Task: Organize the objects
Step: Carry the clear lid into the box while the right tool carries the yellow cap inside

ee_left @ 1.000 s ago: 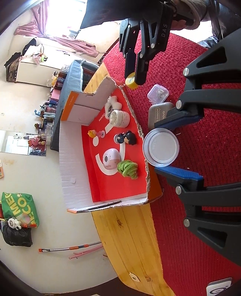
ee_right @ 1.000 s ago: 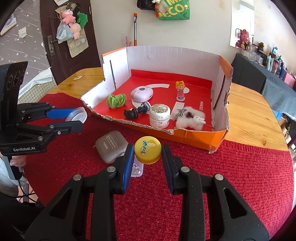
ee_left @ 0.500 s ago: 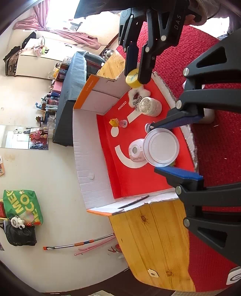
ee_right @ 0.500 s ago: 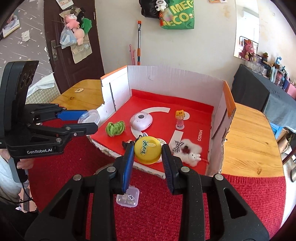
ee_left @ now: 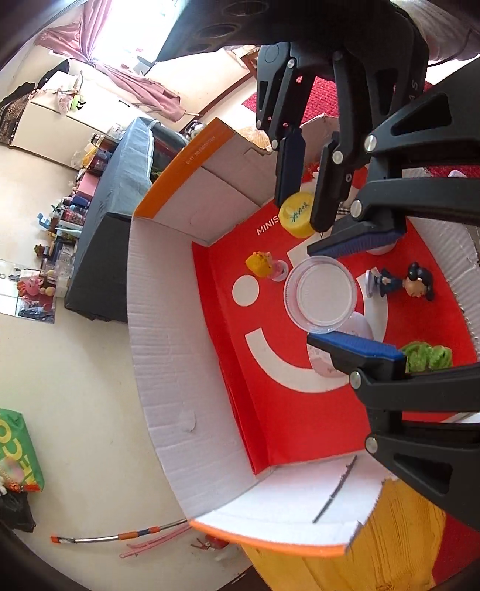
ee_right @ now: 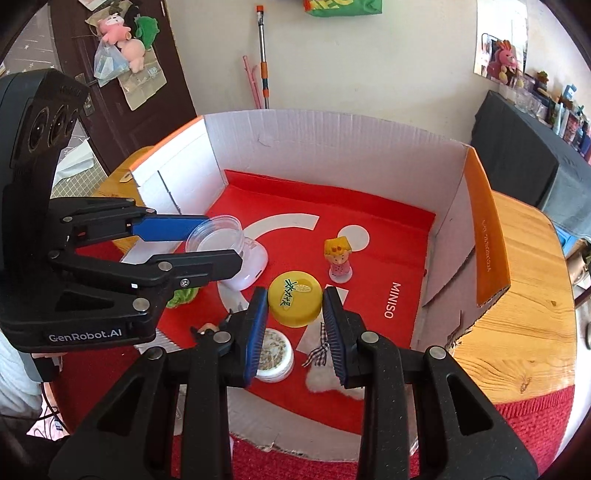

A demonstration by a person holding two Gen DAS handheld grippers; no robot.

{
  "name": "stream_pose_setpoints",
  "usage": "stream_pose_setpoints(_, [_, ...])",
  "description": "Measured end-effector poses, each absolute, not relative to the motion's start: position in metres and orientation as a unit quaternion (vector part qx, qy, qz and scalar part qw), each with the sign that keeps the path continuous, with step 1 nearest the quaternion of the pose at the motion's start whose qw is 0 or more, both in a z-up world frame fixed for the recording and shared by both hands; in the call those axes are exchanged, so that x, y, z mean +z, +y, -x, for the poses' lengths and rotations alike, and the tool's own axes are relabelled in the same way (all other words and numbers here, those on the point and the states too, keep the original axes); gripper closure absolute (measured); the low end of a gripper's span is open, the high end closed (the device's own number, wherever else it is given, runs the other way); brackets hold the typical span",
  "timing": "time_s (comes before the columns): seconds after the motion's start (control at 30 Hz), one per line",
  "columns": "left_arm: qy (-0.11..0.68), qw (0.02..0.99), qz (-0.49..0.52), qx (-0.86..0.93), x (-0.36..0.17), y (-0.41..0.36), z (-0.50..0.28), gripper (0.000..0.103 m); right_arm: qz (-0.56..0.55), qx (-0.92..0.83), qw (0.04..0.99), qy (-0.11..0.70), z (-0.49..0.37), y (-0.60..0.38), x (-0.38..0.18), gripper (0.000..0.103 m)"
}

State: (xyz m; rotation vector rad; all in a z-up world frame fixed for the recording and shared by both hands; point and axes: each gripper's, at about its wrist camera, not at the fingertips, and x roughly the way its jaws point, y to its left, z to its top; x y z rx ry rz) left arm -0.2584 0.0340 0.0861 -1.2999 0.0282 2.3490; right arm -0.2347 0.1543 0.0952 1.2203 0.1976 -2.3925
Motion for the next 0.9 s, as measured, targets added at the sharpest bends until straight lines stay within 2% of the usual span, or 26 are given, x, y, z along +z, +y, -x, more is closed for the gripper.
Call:
stream_pose_setpoints(0.4, [0.025,0.243,0.508,0.826,0.061,0.052,0.279,0.061,-0.486,-0.846,0.171,0.137,0.259,0.159,0.075,0.074])
stream_pose_setpoints(0.9, [0.044,0.262,0.521,0.811,0.056,0.059,0.286,0.061,-0.505,-0.82,0.168,0.211,0.263,0.146,0.061,0.074])
